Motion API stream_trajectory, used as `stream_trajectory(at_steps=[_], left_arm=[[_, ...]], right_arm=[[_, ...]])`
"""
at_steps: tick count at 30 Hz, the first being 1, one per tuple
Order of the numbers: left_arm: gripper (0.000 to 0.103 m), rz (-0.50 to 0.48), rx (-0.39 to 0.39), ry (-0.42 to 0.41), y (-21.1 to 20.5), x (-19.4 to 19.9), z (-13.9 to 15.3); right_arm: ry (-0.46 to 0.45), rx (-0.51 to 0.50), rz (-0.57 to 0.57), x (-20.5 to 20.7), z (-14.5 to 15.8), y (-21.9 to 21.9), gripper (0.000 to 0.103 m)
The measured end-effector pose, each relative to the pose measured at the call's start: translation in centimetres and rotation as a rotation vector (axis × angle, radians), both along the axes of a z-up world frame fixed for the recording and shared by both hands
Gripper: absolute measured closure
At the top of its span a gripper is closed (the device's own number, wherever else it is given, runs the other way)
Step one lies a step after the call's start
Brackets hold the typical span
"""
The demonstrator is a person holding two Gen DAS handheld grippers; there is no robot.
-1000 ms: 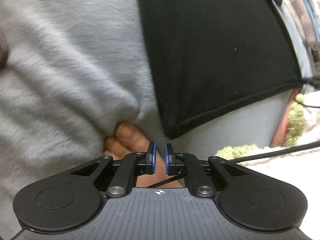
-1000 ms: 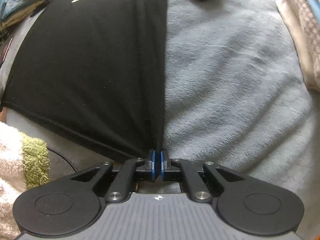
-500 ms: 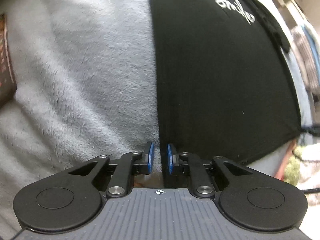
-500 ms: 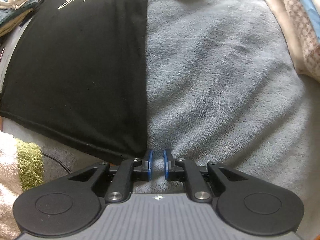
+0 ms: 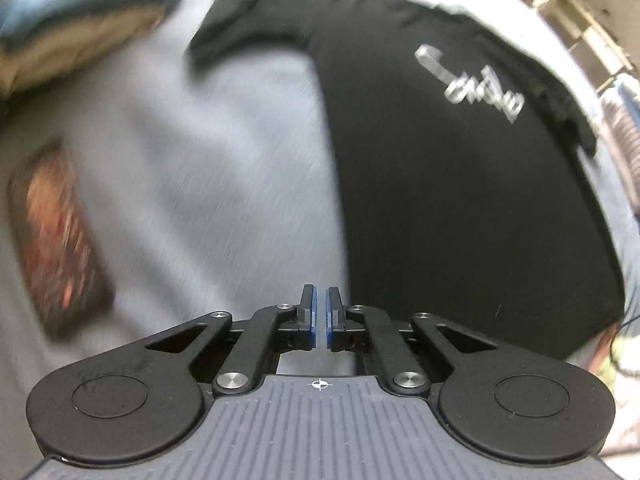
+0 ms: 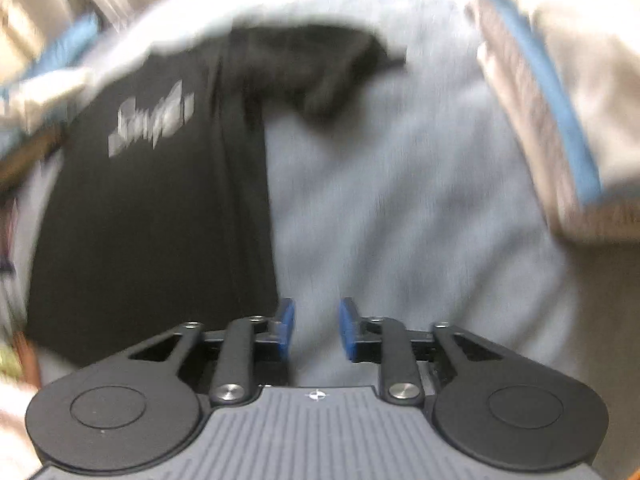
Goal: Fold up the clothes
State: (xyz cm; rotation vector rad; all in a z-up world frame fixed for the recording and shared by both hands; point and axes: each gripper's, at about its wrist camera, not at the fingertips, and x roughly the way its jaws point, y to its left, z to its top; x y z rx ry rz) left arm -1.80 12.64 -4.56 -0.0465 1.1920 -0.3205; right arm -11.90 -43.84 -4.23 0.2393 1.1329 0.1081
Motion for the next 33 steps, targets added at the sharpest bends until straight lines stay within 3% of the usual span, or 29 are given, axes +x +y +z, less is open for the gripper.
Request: stream_trajectory(at_steps=[3,7,10,16,17,20,27,33], left_arm=[[0.1,-0.054,-0.009,-0.075,-3.6,2.8,0.1],[0.1,-0.112,-0.056,-0.137,-8.4,6.1,-0.7],[0.099,-0.15,-0.095,-0.168,-10.8,6.9,-0.4],[0.099,-0.208,-0.127,-0.206,-16.1,9.5,-1.4],[0.099,-0.213,-0.132,-0.212,-16.8,9.9,-1.6],[0.099,-0.233,-0.144,-0.219,-18.6,11.3,-2.3],[0.099,-0.301,-0.072,-0.207,-22.1,12.9,-4.0],[0.099,-0.315,-0.068,-0.214,-21.8,12.7,-4.2]], right_arm=[[-0.073,0.07,-0.123,5.0,-0.8,-1.0,0.057],[-0.064,0.225,-0.371,10.4,-3.5,-3.4,0.057],[-0.077,0.249,-0.505,14.3,-5.6,-4.9,0.057],[-0.075,0.265,-0.579,20.3,-8.0,-6.8,0.058],[-0.068,0.25,-0.565,21.0,-8.4,-6.6,0.062],[-0.079,0.117,-0.469,22.3,-7.7,-5.3,0.099],[-0.146,-0.25,-0.314,27.6,-5.0,-4.3,0.1],[-0.101,-0.451,-0.265,31.4,-7.0,-4.5,0.1]])
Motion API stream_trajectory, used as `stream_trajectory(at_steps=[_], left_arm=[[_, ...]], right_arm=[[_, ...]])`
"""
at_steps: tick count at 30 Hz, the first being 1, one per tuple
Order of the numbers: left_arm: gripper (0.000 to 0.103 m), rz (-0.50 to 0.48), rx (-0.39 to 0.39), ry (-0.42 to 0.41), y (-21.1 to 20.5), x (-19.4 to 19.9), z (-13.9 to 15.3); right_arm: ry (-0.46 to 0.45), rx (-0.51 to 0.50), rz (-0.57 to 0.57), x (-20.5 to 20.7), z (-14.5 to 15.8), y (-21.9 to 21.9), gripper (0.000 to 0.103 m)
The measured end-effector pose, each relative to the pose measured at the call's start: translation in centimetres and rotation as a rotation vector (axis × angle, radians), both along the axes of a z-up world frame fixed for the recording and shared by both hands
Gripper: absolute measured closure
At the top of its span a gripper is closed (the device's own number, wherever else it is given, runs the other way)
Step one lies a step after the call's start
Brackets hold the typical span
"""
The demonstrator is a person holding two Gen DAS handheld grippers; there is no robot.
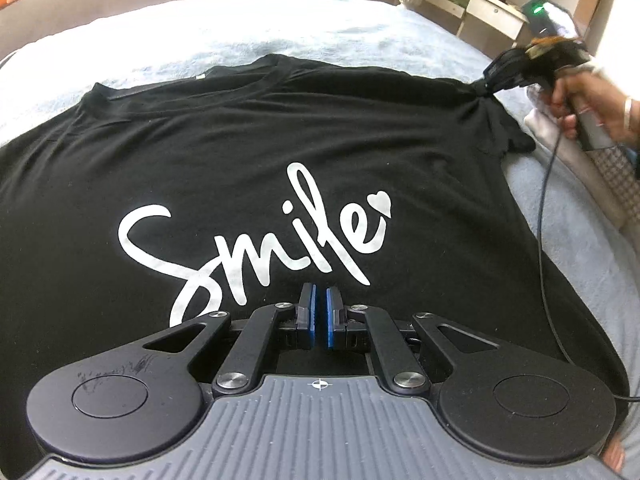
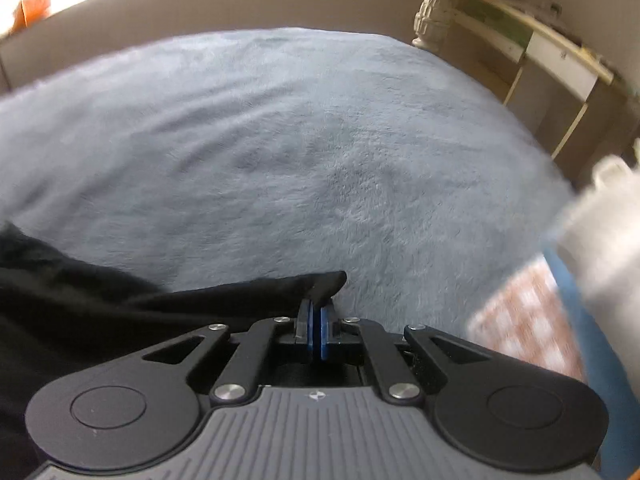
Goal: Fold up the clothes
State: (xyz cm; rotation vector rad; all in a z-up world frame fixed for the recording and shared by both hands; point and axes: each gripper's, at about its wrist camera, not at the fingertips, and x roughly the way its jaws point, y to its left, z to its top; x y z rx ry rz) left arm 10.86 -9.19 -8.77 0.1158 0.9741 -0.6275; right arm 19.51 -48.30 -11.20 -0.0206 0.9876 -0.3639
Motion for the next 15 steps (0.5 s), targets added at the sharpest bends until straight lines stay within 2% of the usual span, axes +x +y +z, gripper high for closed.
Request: stream_trajectory(at_steps=[2,4,8,10,12,14,15], left_arm=[[0.099,0.001,-0.006,0.002,0.2,-0.1,0.0],[0.099,-0.002,-0.009,0.001,0.4,-0.2,0.1],[0.099,-0.005,-0.025,0.002,0.7,-0.2,0.0],[0.099,0.002,-0.039,0.009,0.9,-0.1,-0.1],[0.099,0.011,-0.053,0.018,1.0,0.0,-0.2],[0.099,0.017,-0.061,0.023,1.1,0.1,-0.2],[0.099,0.019,-0.065,0.024,1.1,0.1,-0.2]], right_arm=[[0.013,-0.023,-0.035,0.5,-1.1,-0.8,0.098],[-0.028,-0.009,-0.037,0.1,-0.8,-0.9,0.097],[-0.156,0.114,0.054,-4.6,4.0,1.5,0.092],[-0.144,0.295,0.095,-7.5,5.1,2.1,0.086],[-0.112,0.491,0.135,-10.3,5.8,2.5,0.07],[-0.079,0.686,0.174,-13.2,6.5,2.9,0.069],[-0.051,0.746,0.178,-14.1,6.1,3.2,0.069]])
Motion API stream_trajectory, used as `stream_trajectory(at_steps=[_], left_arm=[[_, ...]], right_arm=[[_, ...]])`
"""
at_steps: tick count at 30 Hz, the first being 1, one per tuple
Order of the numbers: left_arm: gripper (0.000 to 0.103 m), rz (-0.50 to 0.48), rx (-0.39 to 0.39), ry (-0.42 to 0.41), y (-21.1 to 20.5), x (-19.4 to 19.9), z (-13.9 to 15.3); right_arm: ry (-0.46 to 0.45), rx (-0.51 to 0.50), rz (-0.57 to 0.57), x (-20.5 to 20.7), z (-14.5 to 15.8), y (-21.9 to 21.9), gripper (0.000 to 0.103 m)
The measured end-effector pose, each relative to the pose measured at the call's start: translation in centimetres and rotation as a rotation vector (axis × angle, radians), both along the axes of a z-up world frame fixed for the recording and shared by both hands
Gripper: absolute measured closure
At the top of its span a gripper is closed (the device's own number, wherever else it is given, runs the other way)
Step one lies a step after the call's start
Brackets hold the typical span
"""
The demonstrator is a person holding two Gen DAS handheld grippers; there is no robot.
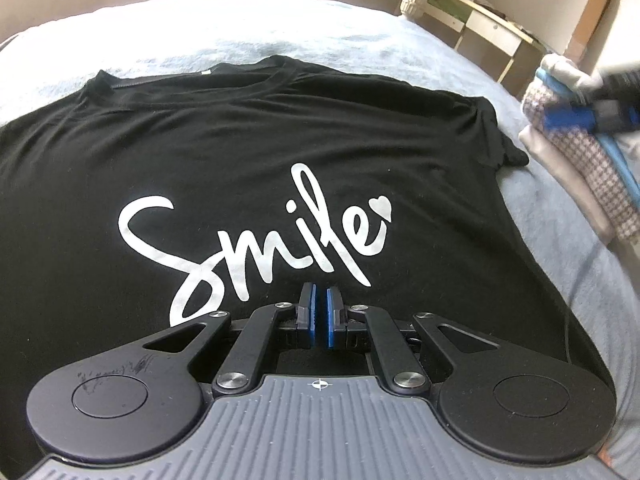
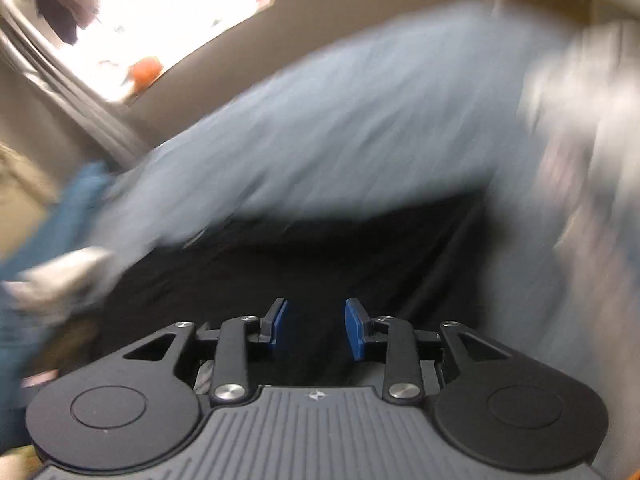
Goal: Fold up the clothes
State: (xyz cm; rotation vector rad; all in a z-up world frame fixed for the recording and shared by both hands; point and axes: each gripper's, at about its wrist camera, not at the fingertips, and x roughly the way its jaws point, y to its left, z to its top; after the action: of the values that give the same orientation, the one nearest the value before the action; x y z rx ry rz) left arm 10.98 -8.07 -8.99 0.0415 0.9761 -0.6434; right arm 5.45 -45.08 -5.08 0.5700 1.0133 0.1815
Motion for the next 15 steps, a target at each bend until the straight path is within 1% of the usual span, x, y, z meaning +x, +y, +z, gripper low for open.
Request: stream_trajectory(at_steps=[1,4,6,7,8,9,11,13,15], left_arm=[[0.099,0.004,-0.004,0.001,0.0,0.0,0.0],[0.099,0.017,-0.013,0.006,0.1,0.0,-0.1],[0.099,0.022,-0.011,0.003,0.1,-0.1,-0.1],[0.099,0.024,-0.009,0.002,0.1,-0.2,0.0],[0.099,0.026,-0.009,0.0,0.1,-0.3,-0.1],[0.099,0.028,-0.008,-0.001,0.1,-0.3,-0.1],[0.098,0.033,-0.008,-0.001,0.2,-0.3,-0.1],[0.098,0.034,-0.008,0.001,0.3,-0.3,-0.1],[0.098,0.031,-0.005,-0.001,0.3,-0.3,-0.1]], right_arm=[[0.035,0.009,0.007,-0.4,-1.1,0.5,0.069],[0.121,-0.03,0.007,-0.8,-5.0,2.0,0.069],[0.14,-0.019,-0.003,-0.5,-7.1,2.5,0.078],[0.14,-0.022,0.005,-0.4,-7.7,2.8,0.08],[0.132,-0.032,0.025,-0.2,-8.0,3.2,0.094],[0.122,-0.058,0.046,-0.1,-8.1,3.8,0.1],[0.092,-0.139,0.081,-0.1,-7.7,5.0,0.101],[0.047,-0.229,0.051,0.2,-6.8,4.6,0.102],[0.035,-0.218,-0.026,0.4,-6.9,2.6,0.102]])
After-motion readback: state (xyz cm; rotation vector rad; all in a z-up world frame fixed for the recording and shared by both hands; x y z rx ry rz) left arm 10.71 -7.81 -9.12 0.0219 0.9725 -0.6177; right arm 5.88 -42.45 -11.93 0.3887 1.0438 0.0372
